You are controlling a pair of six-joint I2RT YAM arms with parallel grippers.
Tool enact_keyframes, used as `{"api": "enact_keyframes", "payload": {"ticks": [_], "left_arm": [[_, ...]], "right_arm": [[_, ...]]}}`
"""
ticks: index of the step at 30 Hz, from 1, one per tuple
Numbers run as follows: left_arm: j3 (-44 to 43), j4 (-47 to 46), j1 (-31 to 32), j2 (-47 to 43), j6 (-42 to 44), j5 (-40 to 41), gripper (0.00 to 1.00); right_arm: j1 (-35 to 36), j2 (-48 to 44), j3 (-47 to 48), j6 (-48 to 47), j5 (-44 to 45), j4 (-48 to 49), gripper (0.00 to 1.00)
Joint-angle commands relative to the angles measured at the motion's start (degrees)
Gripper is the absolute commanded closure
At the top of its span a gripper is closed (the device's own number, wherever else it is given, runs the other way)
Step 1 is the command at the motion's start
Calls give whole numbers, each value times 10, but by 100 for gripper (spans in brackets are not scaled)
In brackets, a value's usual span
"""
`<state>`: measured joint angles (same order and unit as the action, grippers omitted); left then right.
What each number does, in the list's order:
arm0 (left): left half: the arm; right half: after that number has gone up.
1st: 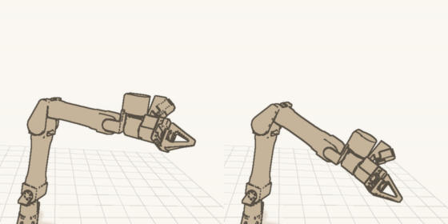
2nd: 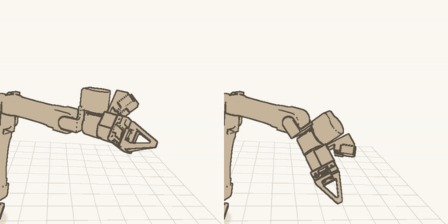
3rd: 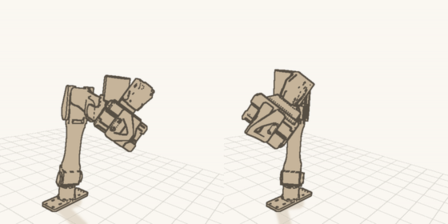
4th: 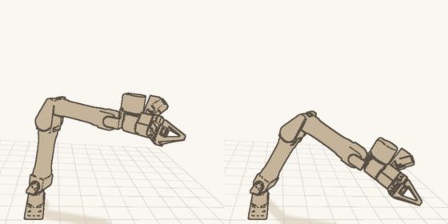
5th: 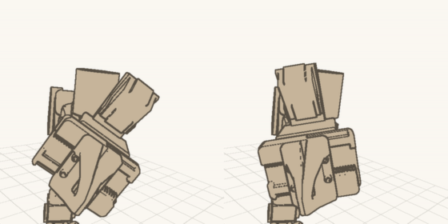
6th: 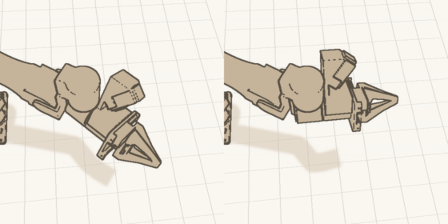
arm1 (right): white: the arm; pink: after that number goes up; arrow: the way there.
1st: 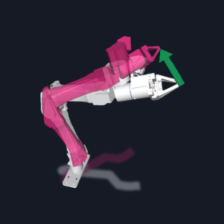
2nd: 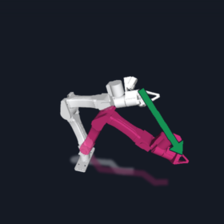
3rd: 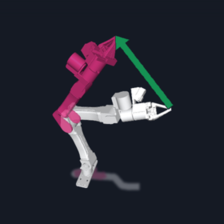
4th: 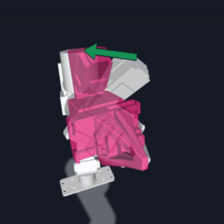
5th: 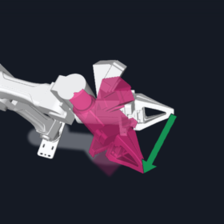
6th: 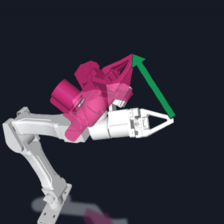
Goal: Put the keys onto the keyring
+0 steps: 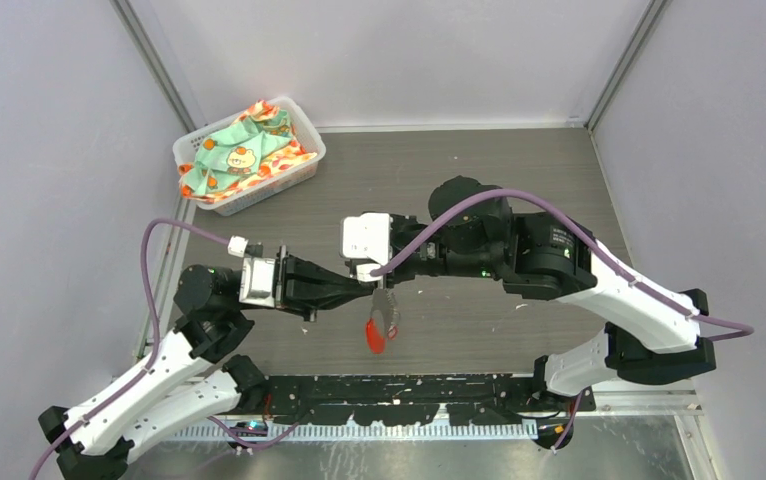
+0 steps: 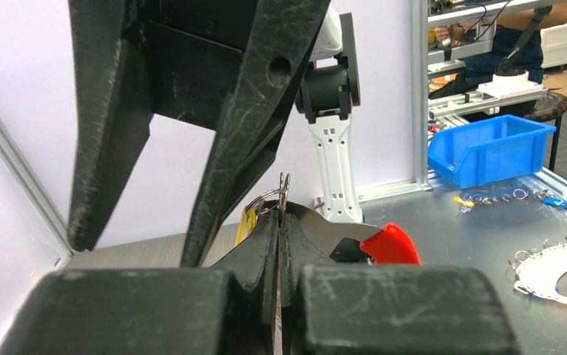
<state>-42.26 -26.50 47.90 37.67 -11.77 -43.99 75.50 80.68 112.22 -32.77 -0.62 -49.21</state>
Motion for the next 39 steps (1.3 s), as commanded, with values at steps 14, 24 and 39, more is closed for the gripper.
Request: {"api": "enact_keyframes", "payload": {"ticks": [14,24,39], "left_arm": [[-3,-7,0,-27,12,44,100],[-13,41,-8,-10,28,57,100],[-24,57,-23,-2,6,76,100]], "right_arm": [[-41,-28,171,37,7,-133,0],[-43,-17,169,102,-121,-192,11],[-43,-7,89,36,-146,-131,50]]}}
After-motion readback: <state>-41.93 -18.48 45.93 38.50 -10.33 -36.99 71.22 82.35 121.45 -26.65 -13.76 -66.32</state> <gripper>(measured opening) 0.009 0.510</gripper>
